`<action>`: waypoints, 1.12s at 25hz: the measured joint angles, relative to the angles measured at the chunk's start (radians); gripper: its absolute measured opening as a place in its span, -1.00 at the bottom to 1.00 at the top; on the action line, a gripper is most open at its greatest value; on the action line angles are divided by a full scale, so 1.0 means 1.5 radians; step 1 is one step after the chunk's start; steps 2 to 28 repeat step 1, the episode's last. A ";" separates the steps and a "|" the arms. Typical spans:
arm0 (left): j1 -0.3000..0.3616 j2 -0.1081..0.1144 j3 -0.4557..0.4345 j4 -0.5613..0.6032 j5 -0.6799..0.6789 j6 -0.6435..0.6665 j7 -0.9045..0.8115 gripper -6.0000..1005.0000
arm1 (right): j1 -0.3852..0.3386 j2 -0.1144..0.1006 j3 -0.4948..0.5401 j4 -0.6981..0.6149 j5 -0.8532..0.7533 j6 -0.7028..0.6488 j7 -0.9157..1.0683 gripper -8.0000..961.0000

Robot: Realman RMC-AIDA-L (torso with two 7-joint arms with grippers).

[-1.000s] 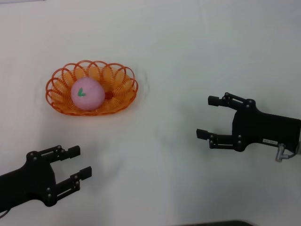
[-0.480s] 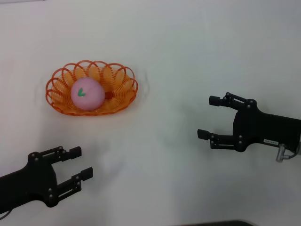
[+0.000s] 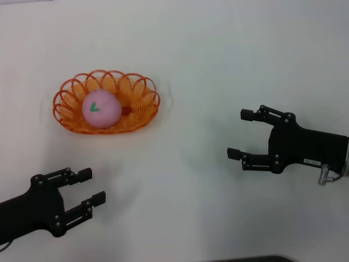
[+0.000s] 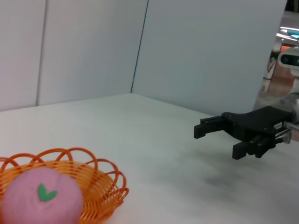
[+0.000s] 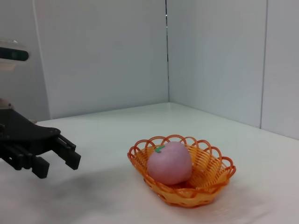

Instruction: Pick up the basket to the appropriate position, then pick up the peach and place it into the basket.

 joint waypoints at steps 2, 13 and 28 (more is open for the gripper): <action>0.001 0.000 0.000 0.000 0.000 -0.002 0.000 0.10 | 0.001 0.000 0.000 0.000 0.000 0.000 0.000 0.94; 0.001 0.000 0.000 0.000 0.000 -0.002 0.000 0.10 | 0.001 0.000 0.000 0.000 0.000 0.000 0.000 0.94; 0.001 0.000 0.000 0.000 0.000 -0.002 0.000 0.10 | 0.001 0.000 0.000 0.000 0.000 0.000 0.000 0.94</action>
